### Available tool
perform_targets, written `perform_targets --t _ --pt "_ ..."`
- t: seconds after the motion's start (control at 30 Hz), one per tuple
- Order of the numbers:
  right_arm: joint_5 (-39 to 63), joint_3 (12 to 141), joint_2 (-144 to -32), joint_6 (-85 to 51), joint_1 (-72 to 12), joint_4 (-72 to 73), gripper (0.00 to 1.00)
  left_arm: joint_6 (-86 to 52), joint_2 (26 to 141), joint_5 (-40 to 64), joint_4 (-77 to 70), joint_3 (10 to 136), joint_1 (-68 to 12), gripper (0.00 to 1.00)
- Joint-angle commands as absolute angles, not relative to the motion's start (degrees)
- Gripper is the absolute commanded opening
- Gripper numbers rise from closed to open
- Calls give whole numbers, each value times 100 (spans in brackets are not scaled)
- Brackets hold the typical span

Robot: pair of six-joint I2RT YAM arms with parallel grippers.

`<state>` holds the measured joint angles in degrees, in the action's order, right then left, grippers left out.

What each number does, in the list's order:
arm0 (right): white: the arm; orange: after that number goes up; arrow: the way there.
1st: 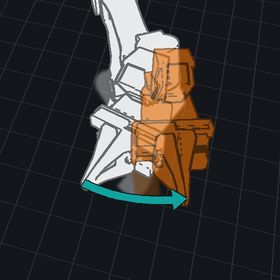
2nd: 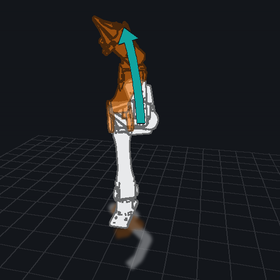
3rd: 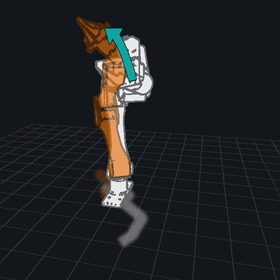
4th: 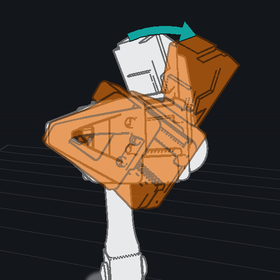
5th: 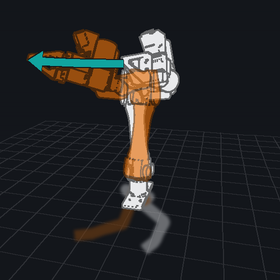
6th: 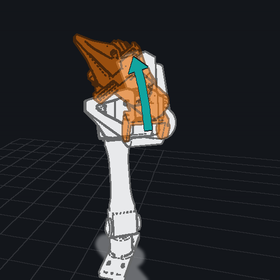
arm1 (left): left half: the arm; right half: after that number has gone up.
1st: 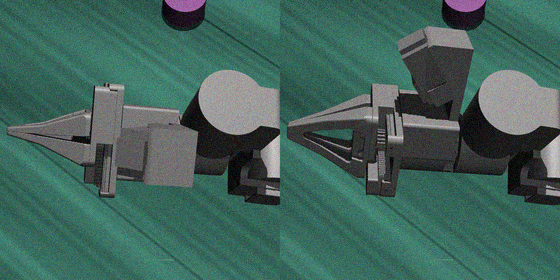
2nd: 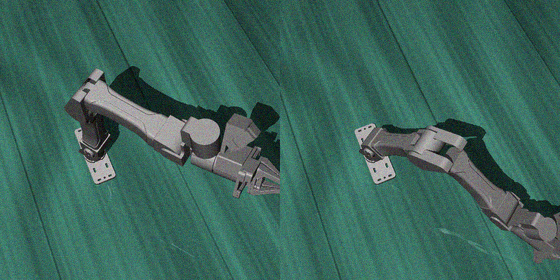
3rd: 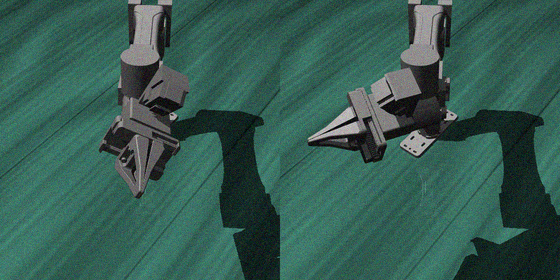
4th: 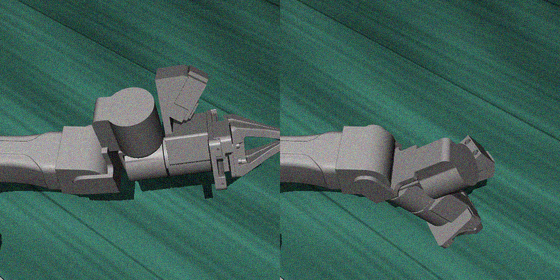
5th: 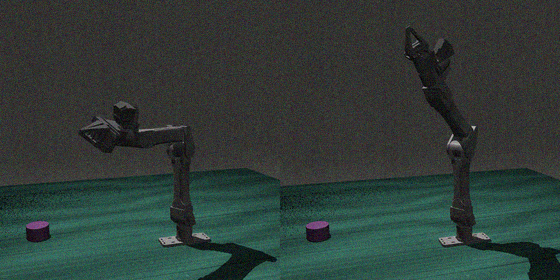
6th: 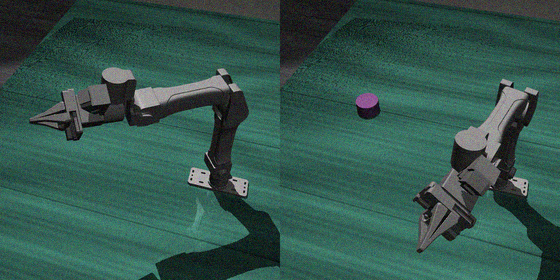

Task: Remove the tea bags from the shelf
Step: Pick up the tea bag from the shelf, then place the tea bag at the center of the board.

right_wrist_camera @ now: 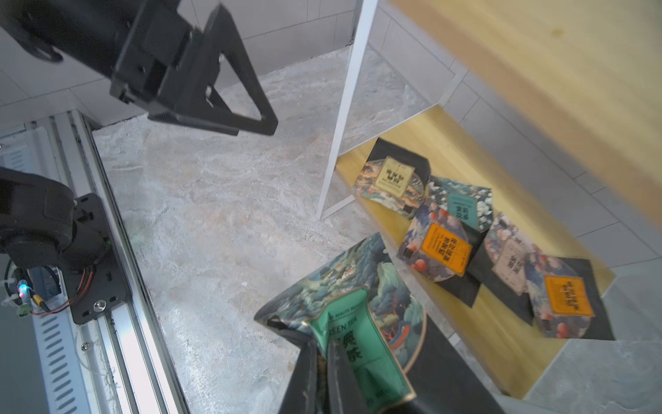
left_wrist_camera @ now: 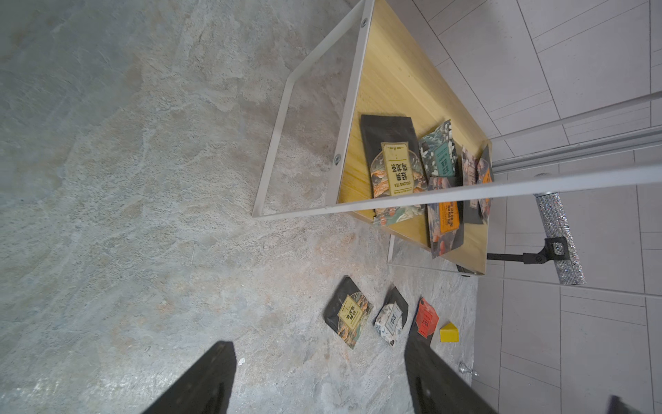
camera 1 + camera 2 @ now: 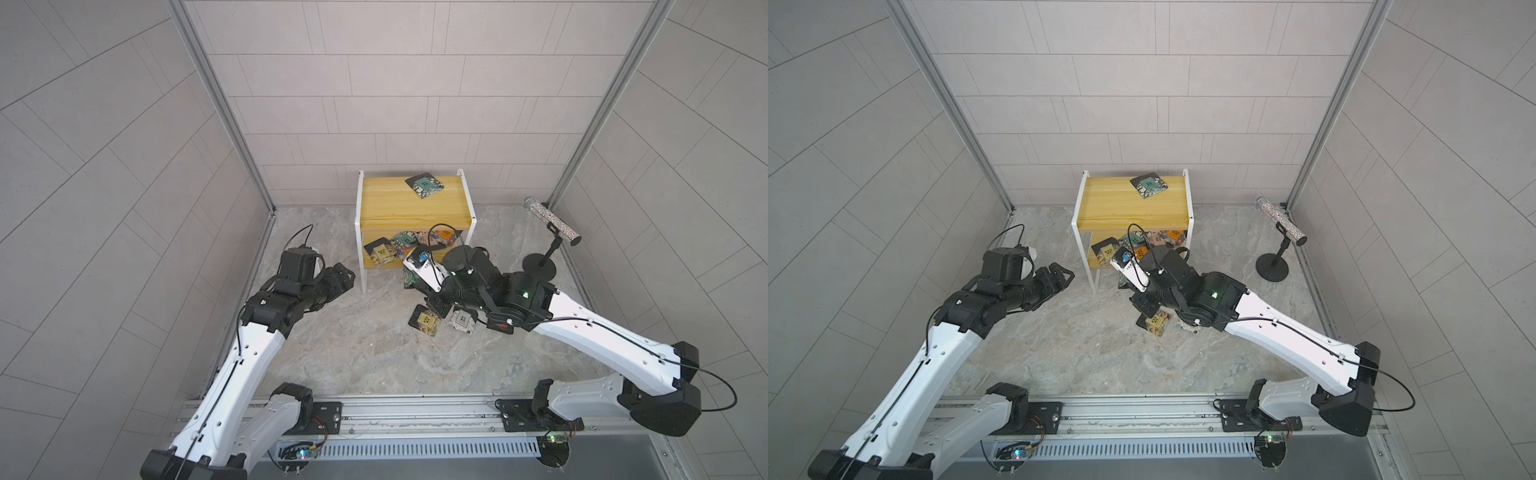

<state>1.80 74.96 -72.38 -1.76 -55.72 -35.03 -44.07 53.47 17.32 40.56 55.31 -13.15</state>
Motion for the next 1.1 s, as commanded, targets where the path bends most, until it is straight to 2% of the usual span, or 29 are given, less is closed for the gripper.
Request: perform_targets --t 0.0,0.2,0.4,0.8,1.07 --pt "331 6825 -7085 -319 -5672 -2537 10 -4393 5163 1575 4078 5328 -1284 82" --pt "497 5722 -7351 -570 -5766 -1485 10 -4412 4997 1440 4201 5178 -1291 82" --pt "534 5280 -8152 -881 -5828 -539 11 -4408 4776 1297 4404 5063 -1288 82" --pt "763 5797 -9866 -1146 -5907 242 13 -4389 4575 1224 4594 4975 -1284 82" --pt "838 6175 -10557 -1188 -5924 264 17 -4368 4588 1223 4600 4966 -1283 82"
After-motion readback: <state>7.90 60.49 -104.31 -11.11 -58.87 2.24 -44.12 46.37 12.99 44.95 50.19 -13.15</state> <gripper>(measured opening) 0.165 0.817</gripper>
